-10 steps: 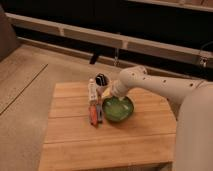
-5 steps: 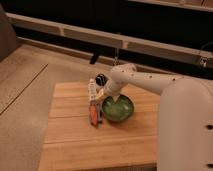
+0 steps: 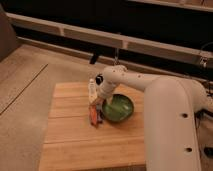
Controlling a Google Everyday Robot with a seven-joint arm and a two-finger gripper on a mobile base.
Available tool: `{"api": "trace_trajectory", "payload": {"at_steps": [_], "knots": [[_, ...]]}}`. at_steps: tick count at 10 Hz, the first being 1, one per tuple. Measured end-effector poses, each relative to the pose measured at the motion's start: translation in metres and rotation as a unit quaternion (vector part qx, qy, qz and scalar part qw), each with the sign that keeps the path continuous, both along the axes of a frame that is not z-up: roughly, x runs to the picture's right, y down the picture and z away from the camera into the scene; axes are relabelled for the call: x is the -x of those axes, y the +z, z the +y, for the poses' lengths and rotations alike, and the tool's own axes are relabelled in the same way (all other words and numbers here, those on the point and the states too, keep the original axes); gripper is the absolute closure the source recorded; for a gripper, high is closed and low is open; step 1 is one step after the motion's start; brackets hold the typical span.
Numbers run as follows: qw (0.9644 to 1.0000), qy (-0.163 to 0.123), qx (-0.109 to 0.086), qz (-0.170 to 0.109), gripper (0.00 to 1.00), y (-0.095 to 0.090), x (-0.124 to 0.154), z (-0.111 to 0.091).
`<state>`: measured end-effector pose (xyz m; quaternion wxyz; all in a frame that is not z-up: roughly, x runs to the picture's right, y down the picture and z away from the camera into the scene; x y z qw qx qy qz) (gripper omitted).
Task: Pick up the ceramic bowl
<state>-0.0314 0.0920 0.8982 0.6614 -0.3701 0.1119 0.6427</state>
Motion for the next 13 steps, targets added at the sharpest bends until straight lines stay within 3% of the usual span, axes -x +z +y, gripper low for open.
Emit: {"api": "trace_trajectory", "payload": {"at_steps": [6, 10, 11, 13], "knots": [[0.9986, -0.008, 0.019, 0.049, 0.35, 0.009, -0.033, 0.002], [0.9972, -0.025, 0.048, 0.052, 0.35, 0.024, -0.027, 0.018], [0.9970, -0.030, 0.051, 0.050, 0.38, 0.026, -0.024, 0.019], [0.9967, -0.038, 0.051, 0.052, 0.58, 0.031, -0.023, 0.017]]}}
